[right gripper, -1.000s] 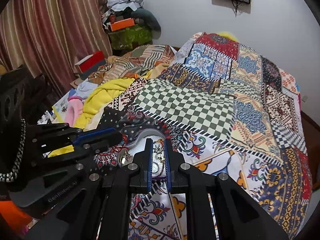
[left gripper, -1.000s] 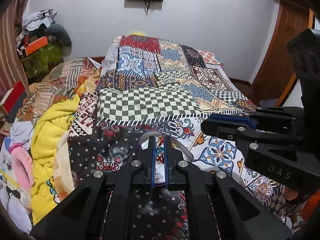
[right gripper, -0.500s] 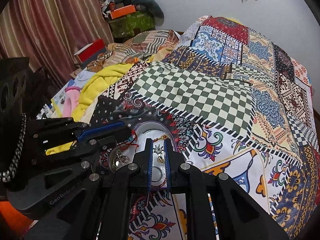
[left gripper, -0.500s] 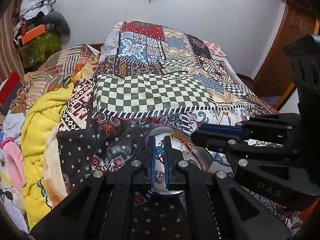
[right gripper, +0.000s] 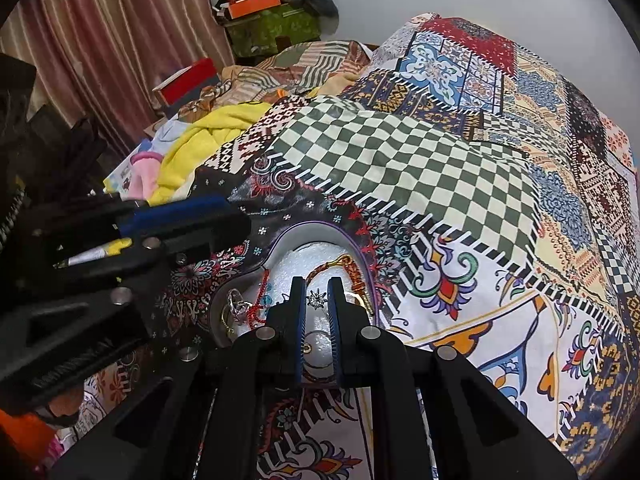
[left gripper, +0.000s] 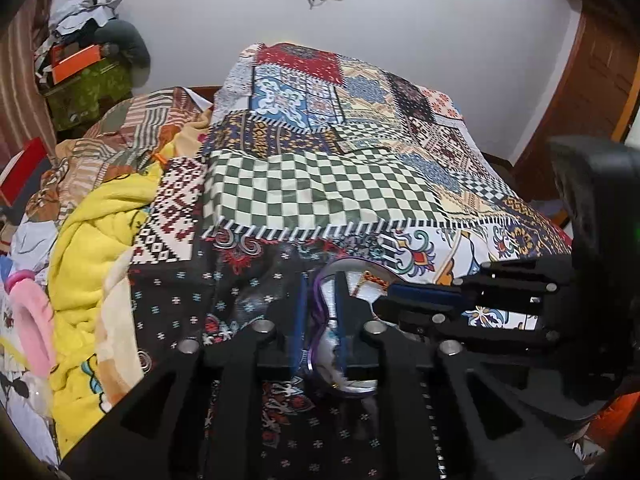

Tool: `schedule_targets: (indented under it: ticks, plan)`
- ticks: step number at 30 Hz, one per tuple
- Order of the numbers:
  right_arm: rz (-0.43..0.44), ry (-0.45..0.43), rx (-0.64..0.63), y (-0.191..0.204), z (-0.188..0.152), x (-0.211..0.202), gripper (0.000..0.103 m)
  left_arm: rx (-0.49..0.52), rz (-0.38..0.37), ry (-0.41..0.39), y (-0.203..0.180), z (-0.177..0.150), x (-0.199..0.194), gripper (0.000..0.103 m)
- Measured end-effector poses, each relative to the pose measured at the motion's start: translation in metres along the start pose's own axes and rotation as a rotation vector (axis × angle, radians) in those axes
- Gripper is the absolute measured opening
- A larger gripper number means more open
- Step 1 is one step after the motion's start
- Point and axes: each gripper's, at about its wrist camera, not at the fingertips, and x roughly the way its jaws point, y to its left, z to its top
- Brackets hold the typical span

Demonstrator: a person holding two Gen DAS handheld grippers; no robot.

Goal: Organize jewelry

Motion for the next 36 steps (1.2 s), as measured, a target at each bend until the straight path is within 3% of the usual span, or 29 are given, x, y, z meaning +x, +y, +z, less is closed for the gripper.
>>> schedule_targets:
  ticks: [2, 8, 12, 19, 29, 36]
  plan:
    - [0.003, 0.001, -0.003, 0.000, 0.000, 0.002, 0.010, -0.008, 0.020, -0.013, 0.004, 0.000, -0.004, 0.030]
    - [0.007, 0.017, -0.002, 0.001, -0.001, 0.005, 0.011, -0.018, 0.056, -0.026, 0.013, 0.001, -0.012, 0.033]
    - [0.009, 0.019, -0.006, 0.003, -0.001, 0.001, 0.020, -0.024, 0.060, -0.030, 0.014, 0.001, -0.017, 0.034]
    - [-0.035, -0.063, -0.011, 0.007, 0.001, -0.037, 0.024, -0.017, 0.059, -0.062, 0.004, 0.003, -0.040, 0.034]
    - [-0.154, -0.347, -0.015, 0.025, -0.007, -0.160, 0.024, 0.032, 0.062, -0.226, -0.031, 0.006, -0.126, 0.034]
    - [-0.216, -0.581, -0.023, 0.058, -0.034, -0.248, 0.024, 0.066, 0.064, -0.431, -0.065, -0.005, -0.216, 0.039]
